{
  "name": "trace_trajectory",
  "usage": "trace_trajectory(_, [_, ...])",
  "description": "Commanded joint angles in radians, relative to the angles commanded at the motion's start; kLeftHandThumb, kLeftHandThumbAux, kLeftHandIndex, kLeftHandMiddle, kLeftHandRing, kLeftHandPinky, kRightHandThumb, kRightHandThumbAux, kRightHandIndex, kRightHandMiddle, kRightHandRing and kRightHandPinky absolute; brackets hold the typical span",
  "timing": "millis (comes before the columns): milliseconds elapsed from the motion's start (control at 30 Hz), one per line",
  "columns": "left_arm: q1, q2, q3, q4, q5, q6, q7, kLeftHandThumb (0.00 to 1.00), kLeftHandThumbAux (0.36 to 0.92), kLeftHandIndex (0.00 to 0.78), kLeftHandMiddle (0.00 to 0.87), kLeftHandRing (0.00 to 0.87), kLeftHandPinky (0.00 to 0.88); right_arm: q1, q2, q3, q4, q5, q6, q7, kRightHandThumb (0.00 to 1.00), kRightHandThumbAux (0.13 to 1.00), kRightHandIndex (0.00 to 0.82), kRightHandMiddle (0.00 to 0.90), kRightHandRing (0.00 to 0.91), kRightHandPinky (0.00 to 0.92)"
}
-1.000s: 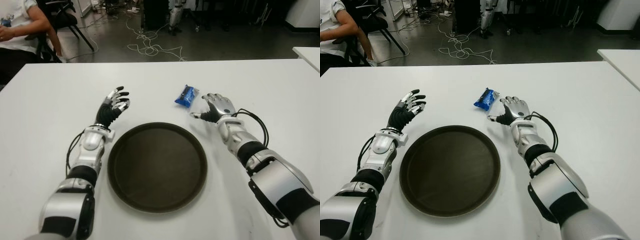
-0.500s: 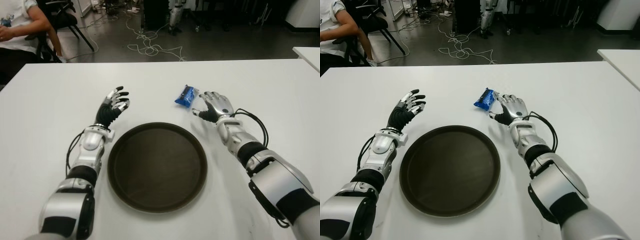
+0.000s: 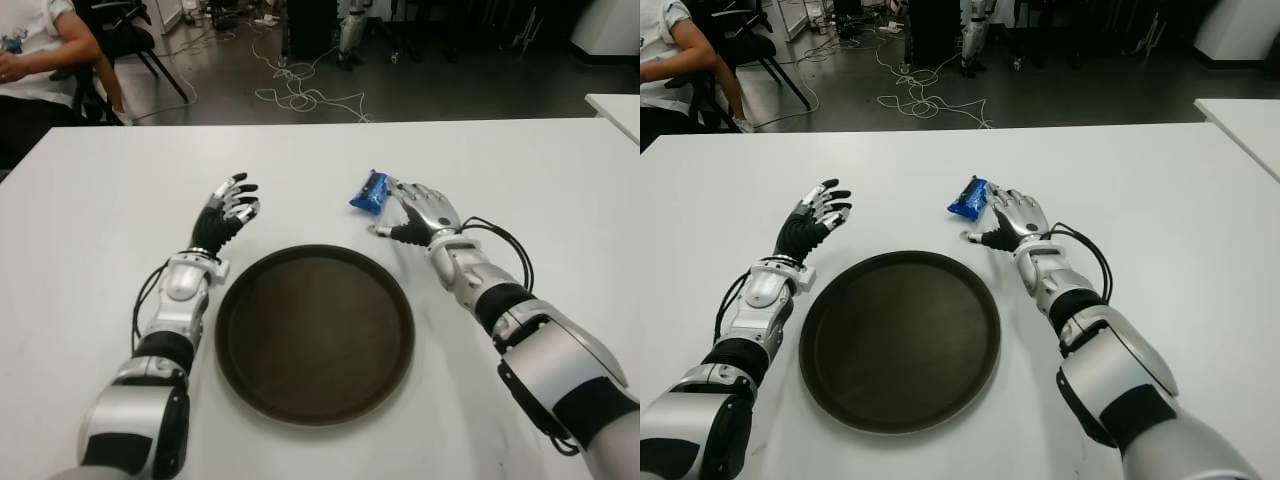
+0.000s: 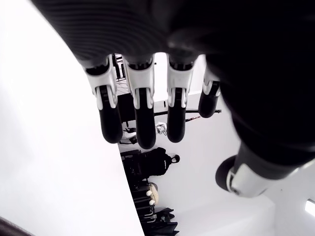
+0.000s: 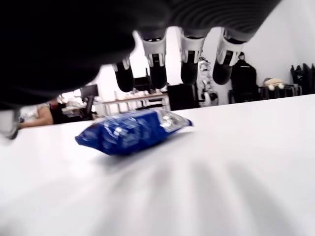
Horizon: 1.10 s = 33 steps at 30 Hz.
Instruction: Pick up the Oreo
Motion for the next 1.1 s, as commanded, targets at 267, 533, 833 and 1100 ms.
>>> trace_trajectory(267, [-0.003,0.0,-0.002,0.005,0.004,-0.004,0.007,0.062,0.62,0.127,0.228,0.23,0.244,-0.005,-0.024,0.061,0.0,-0.062,-0.066,-0.038,0.098,0.377,0.203,0.15,0.093,0.016])
trace_trajectory(533, [-0.004,0.002,-0.005,0.006,0.007,0.0,0.008,0.064,0.62,0.126,0.223,0.225,0.243,-0.01,-0.026,0.097,0.007,-0.09,-0.094,-0.03,0.049,0.4,0.162,0.049,0.007,0.0])
trace_trajectory(833, [-0.006,0.001,-0.003,0.012,0.002,-0.01,-0.001,0.082,0.636,0.124,0.224,0.226,0.246,-0.006,-0.026,0.112,0.018,-0.088,-0.095,-0.002,0.046,0.373,0.006,0.001,0.0,0.0])
trace_trajectory(1100, [-0.006,-0.003,0.005,0.016,-0.009,-0.019,-0.011,0.068,0.62,0.128,0.223,0.226,0.242,-0.006,-0.024,0.119,0.018,-0.09,-0.091,0.017,0.021,0.404,0.0,0.0,0.0,0.0])
